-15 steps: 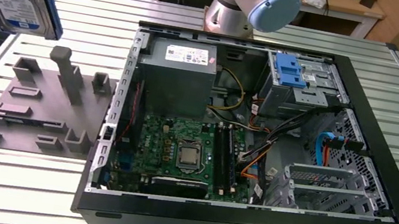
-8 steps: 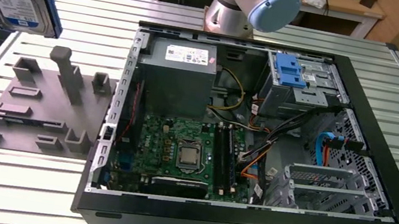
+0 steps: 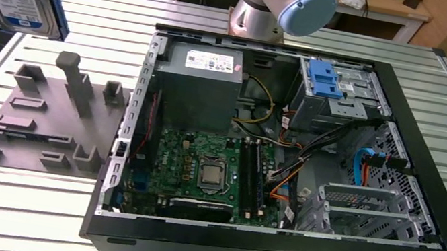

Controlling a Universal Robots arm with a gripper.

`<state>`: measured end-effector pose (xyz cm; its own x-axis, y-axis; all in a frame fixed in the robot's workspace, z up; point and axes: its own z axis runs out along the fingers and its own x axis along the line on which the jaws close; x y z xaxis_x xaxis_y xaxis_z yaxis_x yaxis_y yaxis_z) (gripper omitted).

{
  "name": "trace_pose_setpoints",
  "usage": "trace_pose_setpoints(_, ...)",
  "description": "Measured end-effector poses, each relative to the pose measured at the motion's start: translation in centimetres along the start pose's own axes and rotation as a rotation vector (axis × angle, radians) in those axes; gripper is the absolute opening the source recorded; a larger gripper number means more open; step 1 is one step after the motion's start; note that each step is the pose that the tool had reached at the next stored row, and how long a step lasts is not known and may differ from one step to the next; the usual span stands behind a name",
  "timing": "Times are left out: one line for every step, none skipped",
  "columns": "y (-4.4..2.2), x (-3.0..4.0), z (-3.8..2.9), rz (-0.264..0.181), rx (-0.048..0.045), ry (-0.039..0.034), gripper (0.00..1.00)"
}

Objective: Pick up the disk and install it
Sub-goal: 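Pick up the disk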

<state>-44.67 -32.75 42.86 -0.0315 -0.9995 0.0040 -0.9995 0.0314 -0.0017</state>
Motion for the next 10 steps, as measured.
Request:
trace_pose_setpoints(0.00,0.00,-0.06,0.000,0.0000,0.0000,0.36)
trace_pose_setpoints(0.00,0.00,-0.12,0.000,0.0000,0.0000,0.36)
trace_pose_setpoints(0.00,0.00,-0.17,0.000,0.0000,0.0000,0.36)
trace_pose_setpoints(0.00,0.00,-0.22,0.000,0.0000,0.0000,0.36)
trace_pose_setpoints(0.00,0.00,-0.27,0.000,0.0000,0.0000,0.36)
trace_pose_setpoints(0.00,0.00,-0.32,0.000,0.0000,0.0000,0.36)
trace_pose_setpoints(0.00,0.00,-0.36,0.000,0.0000,0.0000,0.36)
trace_pose_setpoints(0.00,0.00,-0.39,0.000,0.0000,0.0000,0.36)
trace_pose_setpoints(0.00,0.00,-0.44,0.000,0.0000,0.0000,0.36)
trace_pose_setpoints(0.00,0.00,-0.49,0.000,0.0000,0.0000,0.36)
